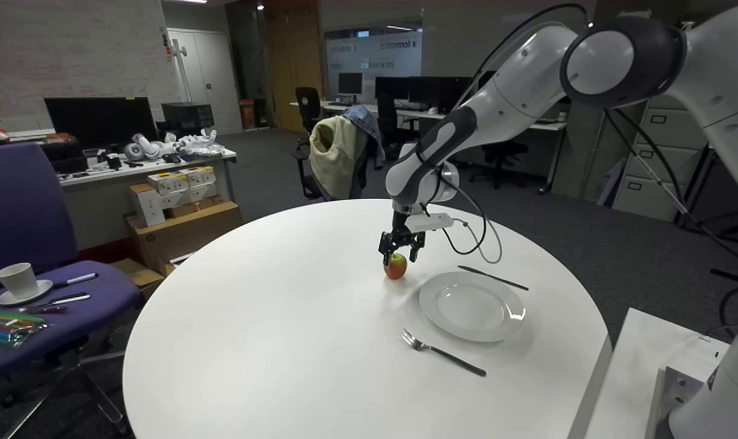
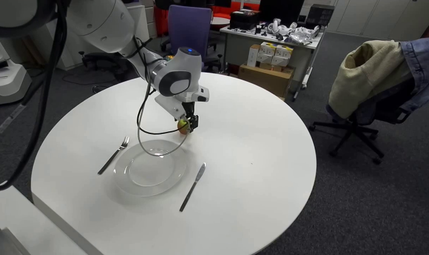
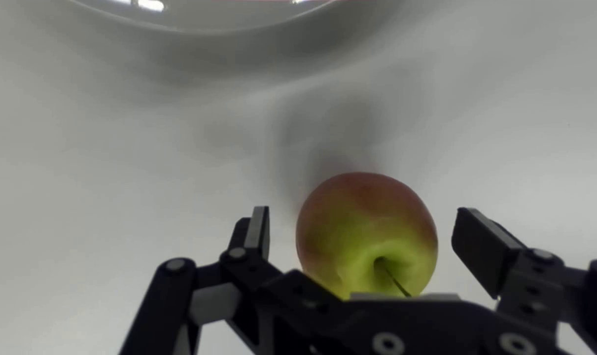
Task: Remove the apple from the white plate.
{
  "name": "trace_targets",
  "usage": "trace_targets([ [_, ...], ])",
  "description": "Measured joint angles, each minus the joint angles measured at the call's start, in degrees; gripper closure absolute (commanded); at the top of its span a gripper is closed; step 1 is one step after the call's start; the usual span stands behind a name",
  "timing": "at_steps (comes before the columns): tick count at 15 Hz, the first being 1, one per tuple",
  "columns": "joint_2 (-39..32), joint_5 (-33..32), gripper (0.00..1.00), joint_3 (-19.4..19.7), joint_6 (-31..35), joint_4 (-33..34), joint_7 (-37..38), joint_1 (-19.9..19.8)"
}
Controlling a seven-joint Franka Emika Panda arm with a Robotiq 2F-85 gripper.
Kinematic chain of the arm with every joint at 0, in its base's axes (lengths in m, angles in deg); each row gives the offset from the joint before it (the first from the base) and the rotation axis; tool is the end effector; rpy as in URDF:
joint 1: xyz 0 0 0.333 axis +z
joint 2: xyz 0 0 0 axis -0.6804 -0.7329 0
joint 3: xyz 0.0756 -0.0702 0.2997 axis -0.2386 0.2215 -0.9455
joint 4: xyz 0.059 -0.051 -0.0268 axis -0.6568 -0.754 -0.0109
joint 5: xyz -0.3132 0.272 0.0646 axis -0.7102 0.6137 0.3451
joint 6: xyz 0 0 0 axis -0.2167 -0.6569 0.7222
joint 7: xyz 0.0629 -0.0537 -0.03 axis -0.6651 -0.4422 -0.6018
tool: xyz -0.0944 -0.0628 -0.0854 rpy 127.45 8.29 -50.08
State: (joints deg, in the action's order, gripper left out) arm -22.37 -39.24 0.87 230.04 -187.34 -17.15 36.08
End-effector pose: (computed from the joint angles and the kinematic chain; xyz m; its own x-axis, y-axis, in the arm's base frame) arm 0.6862 -0.0648 0.1140 0.9753 -0.2211 0.0025 -0.2185 -0.9654 -0.1427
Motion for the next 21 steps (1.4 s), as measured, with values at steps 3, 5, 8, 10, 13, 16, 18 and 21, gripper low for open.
trace_targets([
  [3, 1.00, -1.15, 0.00, 0.13, 0.23, 0.00, -0.12, 0.07],
  [5, 3.00, -1.83, 0.00, 0.14, 0.54, -0.48, -0.42, 0.14],
  [8, 7.59, -1.88, 0.00, 0.12, 1.15, -2.95, -1.57, 0.16],
  [10, 10.91, -1.70, 0.00, -0.27, 1.15, -5.97, -4.32, -0.06],
  [13, 15.13, -1.47, 0.00, -1.80, 1.16, -12.42, -10.13, -0.31],
  [16, 17.79, -1.51, 0.00, -4.00, 1.30, -19.33, -13.99, 0.25],
  [18, 18.71, -1.72, 0.00, -5.31, 2.01, -23.45, -14.86, 1.55],
  [21, 19.57, -2.96, 0.00, -5.89, 3.43, -27.69, -12.78, 4.64],
])
